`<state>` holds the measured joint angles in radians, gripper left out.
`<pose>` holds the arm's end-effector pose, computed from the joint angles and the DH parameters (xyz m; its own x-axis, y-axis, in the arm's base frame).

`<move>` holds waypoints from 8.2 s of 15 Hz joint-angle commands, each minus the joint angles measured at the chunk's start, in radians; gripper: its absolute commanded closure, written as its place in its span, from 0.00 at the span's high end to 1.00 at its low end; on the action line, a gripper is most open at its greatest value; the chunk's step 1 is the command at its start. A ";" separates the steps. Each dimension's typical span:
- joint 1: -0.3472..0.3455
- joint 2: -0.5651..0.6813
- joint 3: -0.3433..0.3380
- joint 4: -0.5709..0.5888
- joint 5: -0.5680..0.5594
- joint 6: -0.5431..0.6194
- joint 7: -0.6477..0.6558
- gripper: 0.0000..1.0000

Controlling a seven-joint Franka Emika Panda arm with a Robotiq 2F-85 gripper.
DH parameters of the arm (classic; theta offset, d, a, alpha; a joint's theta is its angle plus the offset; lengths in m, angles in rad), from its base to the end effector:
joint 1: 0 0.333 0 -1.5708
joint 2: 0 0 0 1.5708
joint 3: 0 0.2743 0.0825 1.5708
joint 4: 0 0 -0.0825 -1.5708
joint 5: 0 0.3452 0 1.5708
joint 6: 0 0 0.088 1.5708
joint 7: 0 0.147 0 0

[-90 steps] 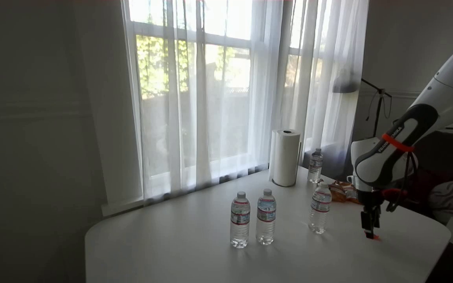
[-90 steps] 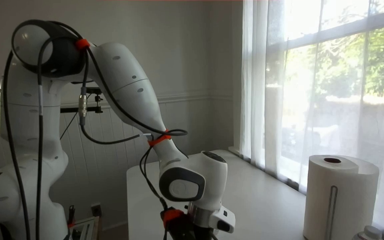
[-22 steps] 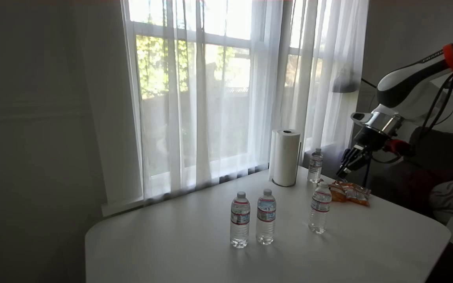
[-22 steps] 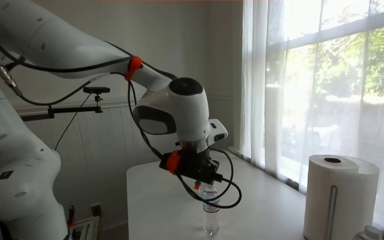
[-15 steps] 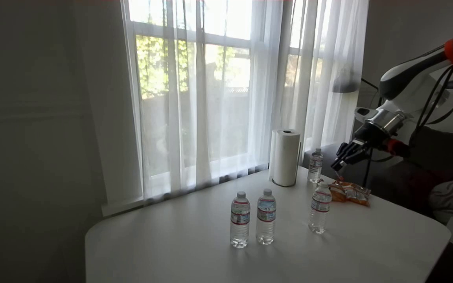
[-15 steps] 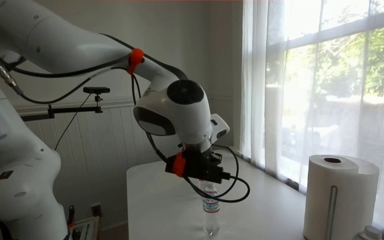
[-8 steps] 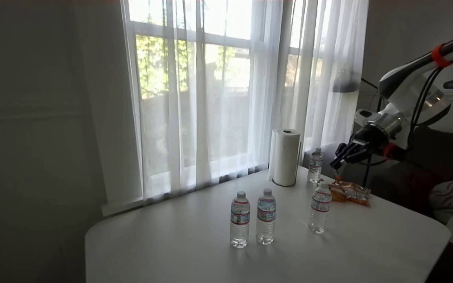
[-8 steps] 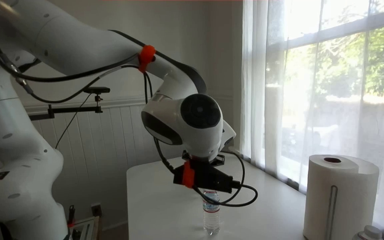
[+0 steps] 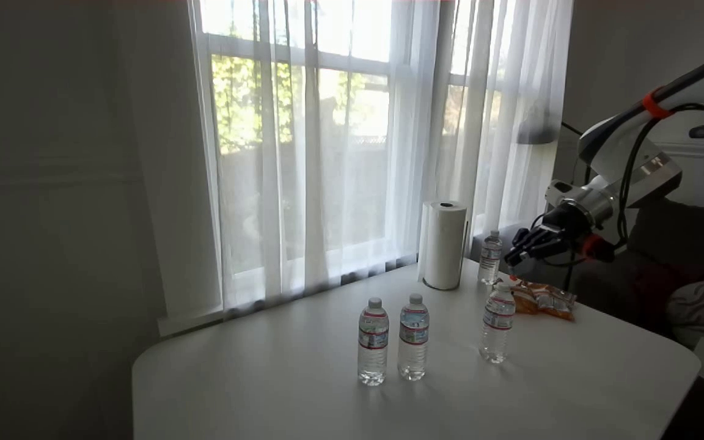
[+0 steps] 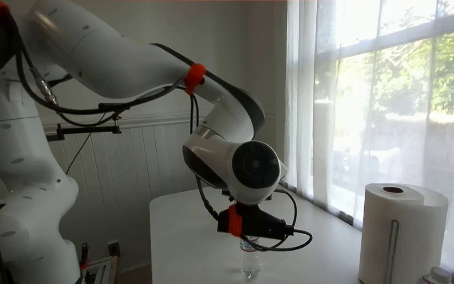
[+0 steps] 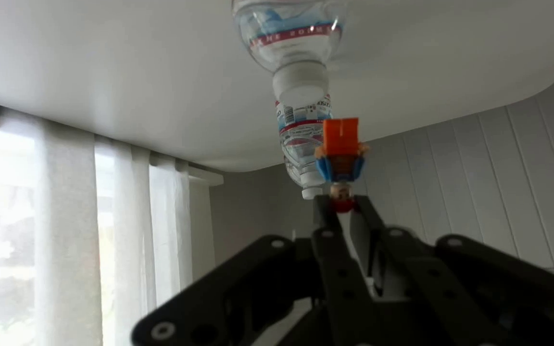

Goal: Put the sweet on top of the second bottle to the right

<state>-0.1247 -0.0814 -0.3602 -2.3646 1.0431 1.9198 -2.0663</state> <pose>0.4332 -0.1218 0.3222 0.3574 0.4450 0.8211 0.8707 -0.4768 -0.1205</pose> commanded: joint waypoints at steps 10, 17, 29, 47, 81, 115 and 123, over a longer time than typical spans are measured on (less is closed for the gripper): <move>-0.083 0.053 0.048 0.030 0.033 -0.082 -0.070 0.03; -0.125 0.075 0.039 0.037 0.055 -0.175 -0.197 0.03; -0.143 0.139 0.048 0.039 0.191 -0.203 -0.315 0.03; -0.146 0.169 0.049 0.041 0.207 -0.217 -0.353 0.03; -0.152 0.212 0.048 0.061 0.211 -0.252 -0.344 0.03; -0.167 0.211 0.043 0.078 0.189 -0.273 -0.313 0.03; -0.165 0.214 0.045 0.080 0.180 -0.280 -0.312 0.03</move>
<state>-0.2733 0.1197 -0.3228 -2.3066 1.2462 1.6728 -2.3913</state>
